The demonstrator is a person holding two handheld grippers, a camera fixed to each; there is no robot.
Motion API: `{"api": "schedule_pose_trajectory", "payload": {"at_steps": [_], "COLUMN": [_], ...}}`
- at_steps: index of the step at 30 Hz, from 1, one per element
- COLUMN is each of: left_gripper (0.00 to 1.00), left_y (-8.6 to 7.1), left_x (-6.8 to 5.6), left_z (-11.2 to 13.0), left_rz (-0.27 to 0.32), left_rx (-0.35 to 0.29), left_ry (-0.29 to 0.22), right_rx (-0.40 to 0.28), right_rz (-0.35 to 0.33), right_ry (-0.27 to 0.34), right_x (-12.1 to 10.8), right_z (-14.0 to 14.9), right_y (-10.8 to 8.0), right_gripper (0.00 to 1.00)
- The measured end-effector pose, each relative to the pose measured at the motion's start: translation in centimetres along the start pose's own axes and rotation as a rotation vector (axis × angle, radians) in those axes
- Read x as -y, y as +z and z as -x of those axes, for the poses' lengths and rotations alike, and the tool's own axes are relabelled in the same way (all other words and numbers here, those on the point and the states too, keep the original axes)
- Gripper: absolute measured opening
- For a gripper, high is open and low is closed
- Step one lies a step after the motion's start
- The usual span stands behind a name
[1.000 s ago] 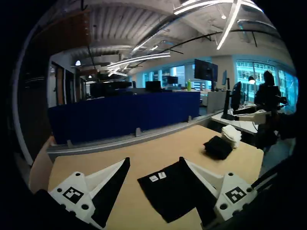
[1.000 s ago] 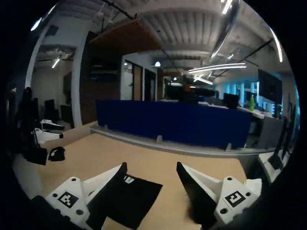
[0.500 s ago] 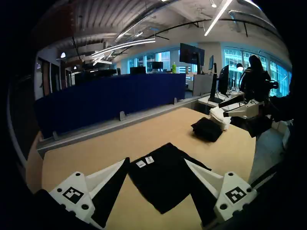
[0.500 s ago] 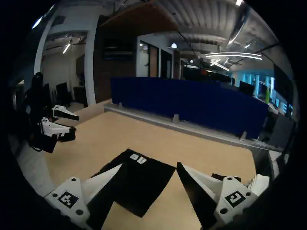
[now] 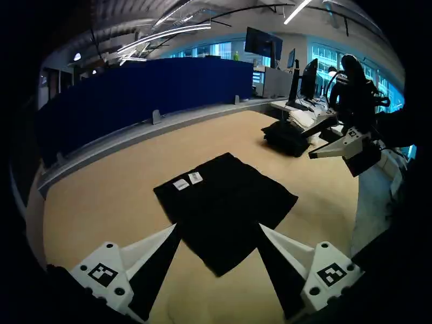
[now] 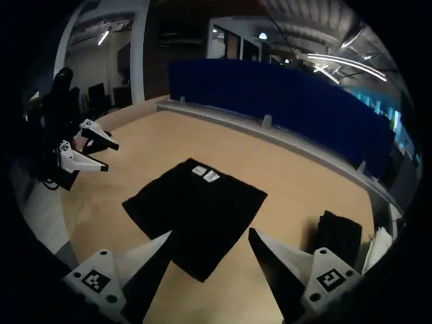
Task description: Fold towel
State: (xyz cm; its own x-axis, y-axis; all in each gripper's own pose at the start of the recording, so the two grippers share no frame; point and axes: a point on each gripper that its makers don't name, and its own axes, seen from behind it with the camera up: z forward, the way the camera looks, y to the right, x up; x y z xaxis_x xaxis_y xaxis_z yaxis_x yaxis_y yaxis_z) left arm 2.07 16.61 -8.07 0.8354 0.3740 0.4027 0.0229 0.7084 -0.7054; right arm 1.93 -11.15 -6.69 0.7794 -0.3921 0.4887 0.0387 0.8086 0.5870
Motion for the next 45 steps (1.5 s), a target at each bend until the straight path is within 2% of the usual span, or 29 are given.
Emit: {"api": "schedule_pose_trajectory", "payload": {"at_steps": [8, 18, 25, 30, 37, 39, 42, 45], "left_gripper": [0.94, 0.94, 0.94, 0.94, 0.91, 0.87, 0.77, 0.75], "left_y": [1.5, 3.7, 5.2, 6.0, 6.5, 6.5, 6.5, 6.5], "left_x": [-0.6, -1.8, -1.9, -1.7, -1.3, -1.2, -0.9, -0.8], "left_z": [2.9, 9.3, 12.7, 13.6, 13.6, 13.6, 13.6, 13.7], "left_rz": [0.025, 0.059, 0.059, 0.050, 0.038, 0.033, 0.022, 0.015], "left_rx": [0.052, 0.191, 0.275, 0.296, 0.305, 0.310, 0.318, 0.326], "left_ry": [-0.009, 0.056, 0.061, 0.045, 0.044, 0.045, 0.048, 0.049], "right_rx": [0.063, 0.175, 0.227, 0.247, 0.260, 0.263, 0.272, 0.278], "right_rz": [-0.012, -0.037, -0.058, -0.065, -0.071, -0.070, -0.066, -0.068], "right_ry": [-0.009, -0.037, -0.060, -0.054, -0.024, -0.020, -0.018, -0.018], "right_x": [0.2, 1.1, 1.7, 1.8, 1.8, 1.8, 1.8, 2.0], "right_z": [3.3, 9.2, 12.1, 13.2, 14.1, 14.3, 14.5, 14.8], "right_y": [1.3, 3.3, 4.6, 5.3, 5.8, 5.8, 5.9, 6.0], "right_gripper": [1.00, 1.00, 0.99, 0.89, 0.74, 0.67, 0.49, 0.38]}}
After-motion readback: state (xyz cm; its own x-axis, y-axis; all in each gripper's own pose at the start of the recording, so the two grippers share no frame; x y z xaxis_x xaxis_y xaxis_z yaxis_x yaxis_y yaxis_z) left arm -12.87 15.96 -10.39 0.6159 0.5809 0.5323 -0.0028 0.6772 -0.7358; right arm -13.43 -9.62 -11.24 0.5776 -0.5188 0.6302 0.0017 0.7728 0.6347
